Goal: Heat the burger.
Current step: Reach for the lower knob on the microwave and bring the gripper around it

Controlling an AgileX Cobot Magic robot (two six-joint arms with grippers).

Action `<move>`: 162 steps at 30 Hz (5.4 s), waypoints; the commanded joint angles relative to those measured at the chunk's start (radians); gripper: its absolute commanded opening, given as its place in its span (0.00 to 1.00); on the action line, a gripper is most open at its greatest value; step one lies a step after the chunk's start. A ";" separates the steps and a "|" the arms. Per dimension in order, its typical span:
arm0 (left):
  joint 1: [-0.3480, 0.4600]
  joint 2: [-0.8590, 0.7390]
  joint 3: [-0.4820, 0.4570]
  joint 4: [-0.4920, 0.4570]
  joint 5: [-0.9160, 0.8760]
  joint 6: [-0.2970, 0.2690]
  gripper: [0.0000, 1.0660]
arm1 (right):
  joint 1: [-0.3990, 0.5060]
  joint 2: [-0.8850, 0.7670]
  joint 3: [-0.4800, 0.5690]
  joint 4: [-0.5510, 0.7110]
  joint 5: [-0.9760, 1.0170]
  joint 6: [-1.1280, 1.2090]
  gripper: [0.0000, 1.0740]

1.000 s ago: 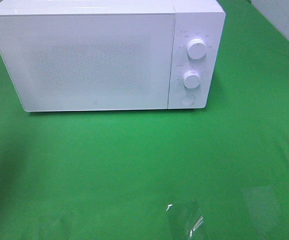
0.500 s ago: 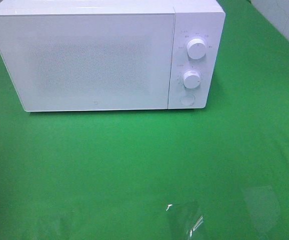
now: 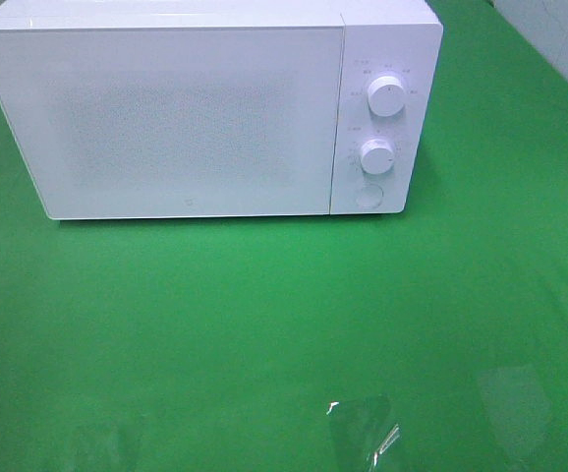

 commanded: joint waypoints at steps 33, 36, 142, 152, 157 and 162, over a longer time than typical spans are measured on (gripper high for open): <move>0.003 -0.612 0.051 -0.041 -0.090 0.160 0.96 | -0.003 -0.027 0.002 0.002 -0.007 -0.001 0.70; 0.003 -0.612 0.051 -0.041 -0.090 0.160 0.96 | -0.002 -0.027 0.002 0.002 -0.007 -0.001 0.70; 0.003 -0.610 0.051 -0.041 -0.090 0.160 0.94 | -0.001 0.912 0.130 0.027 -1.450 -0.094 0.70; 0.003 -0.610 0.051 -0.041 -0.090 0.160 0.94 | 0.001 1.041 0.228 0.207 -1.763 -0.195 0.70; 0.003 -0.610 0.051 -0.041 -0.090 0.160 0.94 | 0.044 1.043 0.230 0.240 -1.780 -0.211 0.70; 0.003 -0.610 0.051 -0.041 -0.090 0.160 0.94 | 0.176 1.091 0.230 0.355 -1.856 -0.386 0.69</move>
